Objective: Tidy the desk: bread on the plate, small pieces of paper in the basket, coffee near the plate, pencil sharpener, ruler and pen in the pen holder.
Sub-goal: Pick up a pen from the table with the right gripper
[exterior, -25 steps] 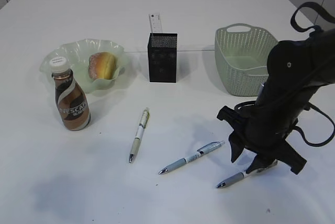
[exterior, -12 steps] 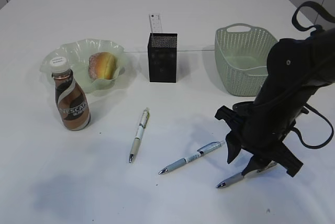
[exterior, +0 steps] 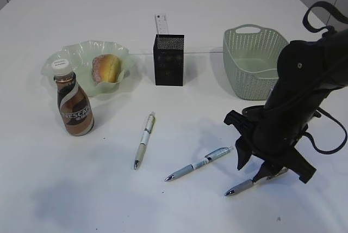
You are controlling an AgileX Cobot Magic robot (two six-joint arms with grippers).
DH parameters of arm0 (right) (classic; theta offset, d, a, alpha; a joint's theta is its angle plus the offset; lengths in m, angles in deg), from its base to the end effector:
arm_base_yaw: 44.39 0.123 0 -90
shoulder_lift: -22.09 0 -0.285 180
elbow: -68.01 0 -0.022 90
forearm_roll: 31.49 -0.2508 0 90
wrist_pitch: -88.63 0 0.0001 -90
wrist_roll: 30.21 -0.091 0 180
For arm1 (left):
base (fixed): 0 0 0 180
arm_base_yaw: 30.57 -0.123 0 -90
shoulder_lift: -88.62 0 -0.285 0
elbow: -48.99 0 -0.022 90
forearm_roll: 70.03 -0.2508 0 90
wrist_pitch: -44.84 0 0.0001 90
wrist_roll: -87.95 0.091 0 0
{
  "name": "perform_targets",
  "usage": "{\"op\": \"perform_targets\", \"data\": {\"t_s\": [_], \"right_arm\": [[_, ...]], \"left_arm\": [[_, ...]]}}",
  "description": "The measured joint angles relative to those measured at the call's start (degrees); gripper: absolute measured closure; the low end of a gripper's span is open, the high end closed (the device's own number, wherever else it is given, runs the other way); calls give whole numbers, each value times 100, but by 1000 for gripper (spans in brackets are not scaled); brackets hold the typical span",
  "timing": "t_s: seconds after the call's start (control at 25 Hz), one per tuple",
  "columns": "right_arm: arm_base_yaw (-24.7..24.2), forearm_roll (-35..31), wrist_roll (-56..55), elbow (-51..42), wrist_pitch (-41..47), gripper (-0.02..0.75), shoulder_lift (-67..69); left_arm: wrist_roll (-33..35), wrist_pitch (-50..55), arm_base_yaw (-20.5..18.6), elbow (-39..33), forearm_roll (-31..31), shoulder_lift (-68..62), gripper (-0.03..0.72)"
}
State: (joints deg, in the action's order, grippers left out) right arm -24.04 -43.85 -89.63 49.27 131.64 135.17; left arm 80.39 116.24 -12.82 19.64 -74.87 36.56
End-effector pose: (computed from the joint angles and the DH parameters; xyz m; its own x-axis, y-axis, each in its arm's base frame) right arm 0.2976 0.1246 0.1448 -0.6746 0.7317 0.0979 0.7369 0.6596 0.1479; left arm 0.1079 -0.0269 0.3263 -0.8702 0.1689 -0.4628 0.1788 0.9836 0.0227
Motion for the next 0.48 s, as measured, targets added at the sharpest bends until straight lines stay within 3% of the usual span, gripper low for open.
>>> {"op": "perform_targets", "data": {"t_s": [0.32, 0.48], "right_arm": [[0, 47, 0, 0, -44, 456, 0], [0, 47, -172, 0, -44, 364, 0]], "left_arm": [[0, 0, 0, 0, -122, 0, 222], [0, 0, 0, 0, -154, 0, 222]]}}
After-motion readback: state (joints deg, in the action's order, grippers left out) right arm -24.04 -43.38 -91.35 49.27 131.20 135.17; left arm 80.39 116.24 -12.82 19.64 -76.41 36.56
